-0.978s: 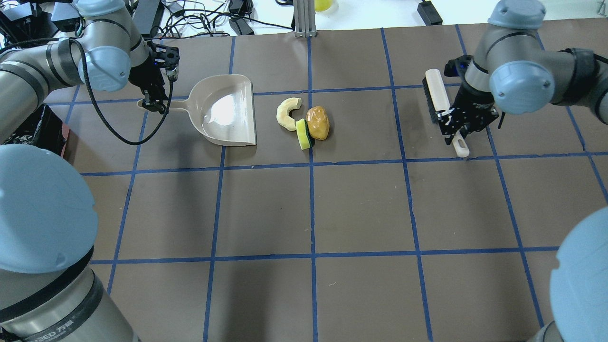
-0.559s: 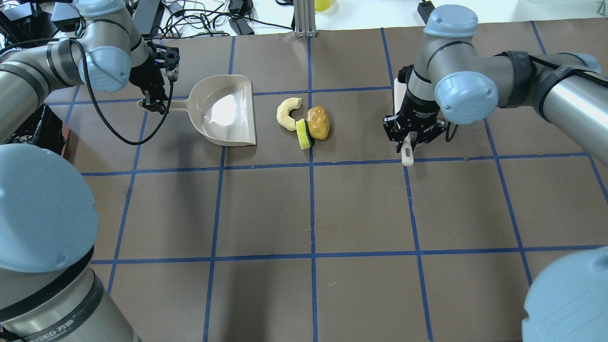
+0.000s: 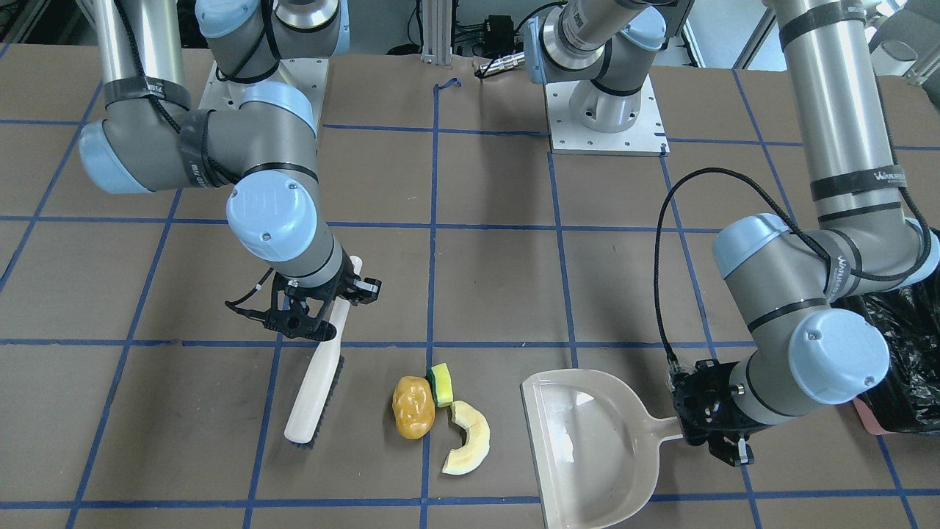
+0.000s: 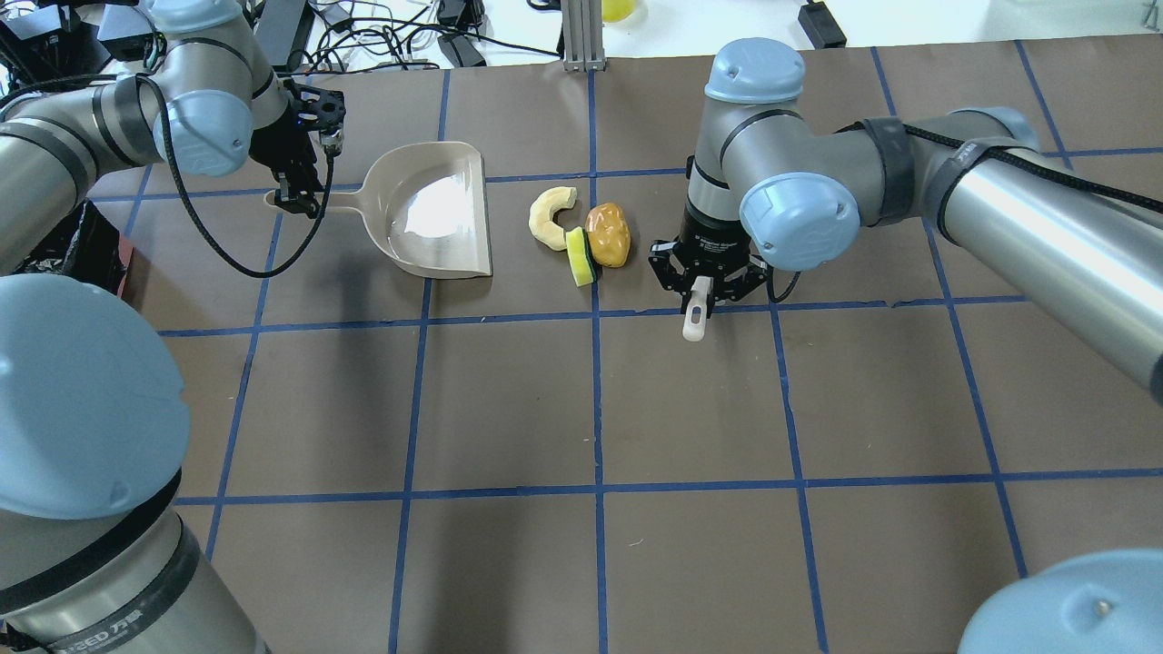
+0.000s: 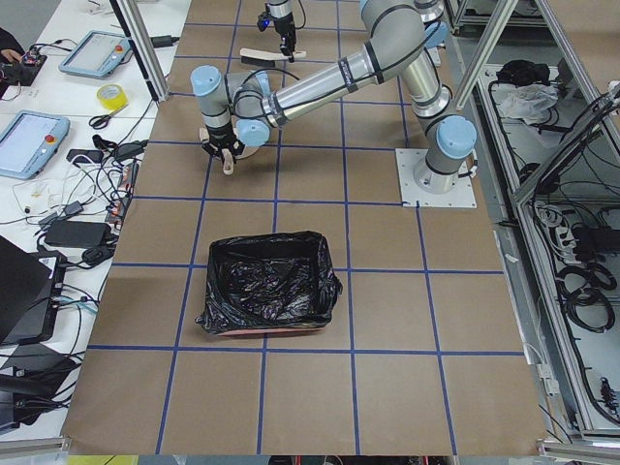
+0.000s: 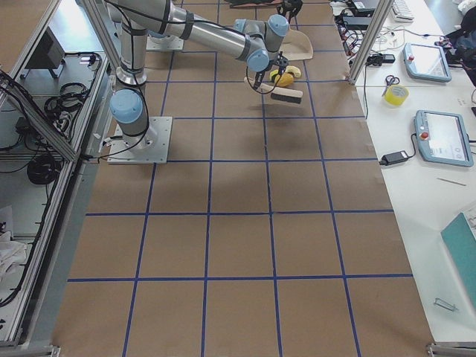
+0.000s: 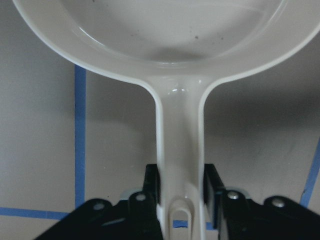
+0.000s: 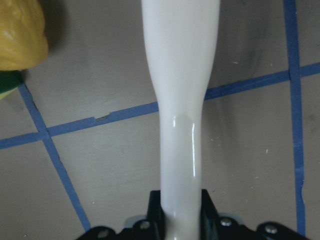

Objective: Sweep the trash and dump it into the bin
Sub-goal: 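Sweep the peel, potato and sponge with the brush into the dustpan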

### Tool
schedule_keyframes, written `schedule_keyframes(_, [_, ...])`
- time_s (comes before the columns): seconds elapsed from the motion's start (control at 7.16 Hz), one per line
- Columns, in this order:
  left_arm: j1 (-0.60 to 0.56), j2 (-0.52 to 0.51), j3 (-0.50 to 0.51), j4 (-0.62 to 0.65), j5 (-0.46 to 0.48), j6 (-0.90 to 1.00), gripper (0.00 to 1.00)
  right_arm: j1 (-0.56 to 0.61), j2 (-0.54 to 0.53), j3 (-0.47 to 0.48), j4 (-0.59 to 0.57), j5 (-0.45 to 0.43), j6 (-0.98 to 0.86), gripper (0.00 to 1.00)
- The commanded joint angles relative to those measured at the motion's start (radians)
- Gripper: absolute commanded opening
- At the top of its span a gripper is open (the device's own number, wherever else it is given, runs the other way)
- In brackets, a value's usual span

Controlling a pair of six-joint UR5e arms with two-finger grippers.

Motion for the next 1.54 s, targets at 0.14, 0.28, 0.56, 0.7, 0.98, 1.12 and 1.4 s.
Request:
schedule_keyframes(0.14, [-0.016, 0.009, 0.002, 0.003, 0.005, 0.0, 0.0, 0.088, 0.077, -0.056, -0.055, 0.0, 0.054, 0.0])
schedule_keyframes(0.28, [-0.016, 0.006, 0.0, 0.003, 0.005, 0.0, 0.0, 0.097, 0.089, -0.088, -0.048, 0.0, 0.081, 0.0])
schedule_keyframes(0.56, [-0.017, 0.006, 0.0, 0.003, 0.005, 0.0, 0.0, 0.157, 0.141, -0.138, -0.054, 0.001, 0.178, 0.0])
schedule_keyframes(0.7, [-0.017, 0.003, -0.004, 0.003, 0.005, 0.0, 0.0, 0.175, 0.169, -0.175, -0.054, 0.009, 0.212, 0.0])
schedule_keyframes(0.98, [-0.017, 0.0, -0.004, 0.003, 0.006, -0.002, 0.0, 0.218, 0.242, -0.285, -0.051, 0.031, 0.284, 0.0])
schedule_keyframes(1.12, [-0.017, 0.001, -0.003, 0.004, 0.006, -0.002, 0.0, 0.226, 0.276, -0.338, -0.048, 0.038, 0.305, 0.0])
schedule_keyframes(1.4, [-0.017, 0.003, -0.003, 0.004, 0.005, -0.002, 0.0, 0.238, 0.318, -0.402, -0.048, 0.067, 0.327, 0.0])
